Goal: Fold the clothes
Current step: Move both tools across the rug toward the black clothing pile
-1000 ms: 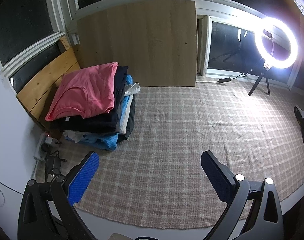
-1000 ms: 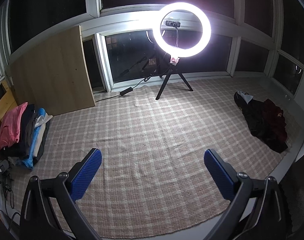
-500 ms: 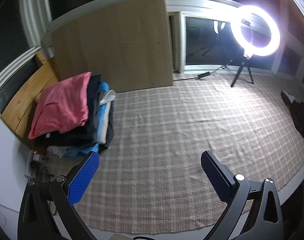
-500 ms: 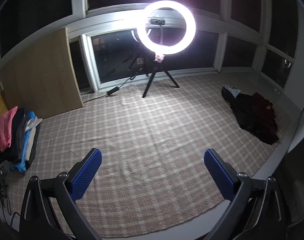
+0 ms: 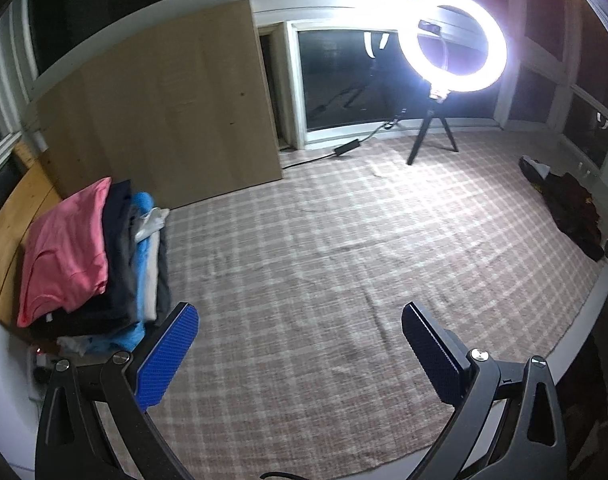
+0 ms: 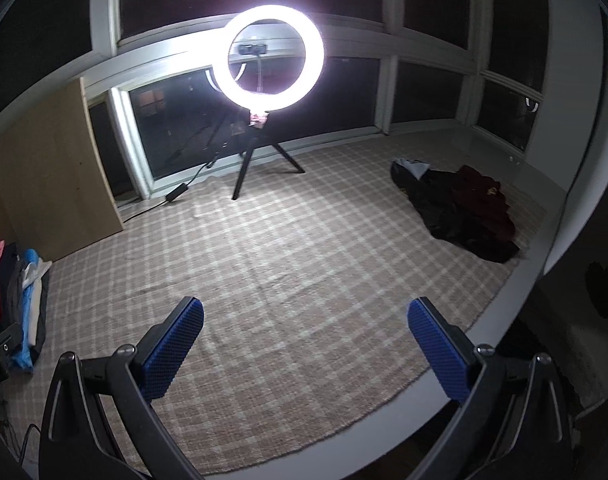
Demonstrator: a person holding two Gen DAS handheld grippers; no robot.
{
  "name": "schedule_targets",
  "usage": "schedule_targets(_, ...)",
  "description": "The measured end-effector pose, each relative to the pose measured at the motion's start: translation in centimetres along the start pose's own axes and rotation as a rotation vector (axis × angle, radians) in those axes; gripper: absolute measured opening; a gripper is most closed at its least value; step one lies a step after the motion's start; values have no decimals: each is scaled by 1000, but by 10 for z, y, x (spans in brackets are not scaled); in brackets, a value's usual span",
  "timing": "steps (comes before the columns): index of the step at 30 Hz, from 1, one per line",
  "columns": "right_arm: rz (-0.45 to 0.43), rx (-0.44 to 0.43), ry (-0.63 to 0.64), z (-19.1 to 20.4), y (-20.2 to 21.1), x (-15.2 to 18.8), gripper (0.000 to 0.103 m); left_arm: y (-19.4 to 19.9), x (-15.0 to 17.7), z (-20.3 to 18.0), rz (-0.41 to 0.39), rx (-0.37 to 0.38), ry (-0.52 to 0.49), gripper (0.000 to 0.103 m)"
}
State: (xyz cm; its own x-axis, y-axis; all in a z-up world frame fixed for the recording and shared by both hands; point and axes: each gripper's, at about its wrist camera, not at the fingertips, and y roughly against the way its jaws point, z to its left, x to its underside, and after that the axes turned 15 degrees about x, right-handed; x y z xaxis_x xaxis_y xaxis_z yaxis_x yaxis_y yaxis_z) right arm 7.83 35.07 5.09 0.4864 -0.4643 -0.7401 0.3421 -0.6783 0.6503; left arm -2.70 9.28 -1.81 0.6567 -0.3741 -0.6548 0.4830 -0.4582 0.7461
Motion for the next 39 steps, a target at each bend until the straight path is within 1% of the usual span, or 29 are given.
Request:
schedule_targets(6,11,21,-22,-5,1,0,103,-4,-5,-10,4,39,-47,102)
schedule_targets(10,15,30,-27,-6,1,1,103,-7,-6,-12,12,73,-49,102)
schedule_targets(11,15,31,-28,-6,2,1,103,-8,-6,-12,15,85,-47,100)
schedule_targets(13,15,36,-29,-8,2,2,103,-10,-7,-11,22,97,-43,99)
schedule_targets(19,21,59,-41,-9,4,3,103,-15,-6,-9,42,129,-44,98)
schedule_targets(25,30,78,-48,-10,5,5,103,-14,-7,-8,21,132,-68,98)
schedule_targets(29,30,94,-54,-12,8,6,103,-14,-12,3,-5,164,-26,98)
schedule_targets(32,32,102,-60,-13,9,8,103,-16,-15,7,-13,162,-15,98)
schedule_targets(36,34,108,-72,-16,8,11,103,-23,-19,5,10,162,-30,98)
schedule_targets(39,39,120,-79,-20,4,11,103,-28,-22,0,23,178,-44,98)
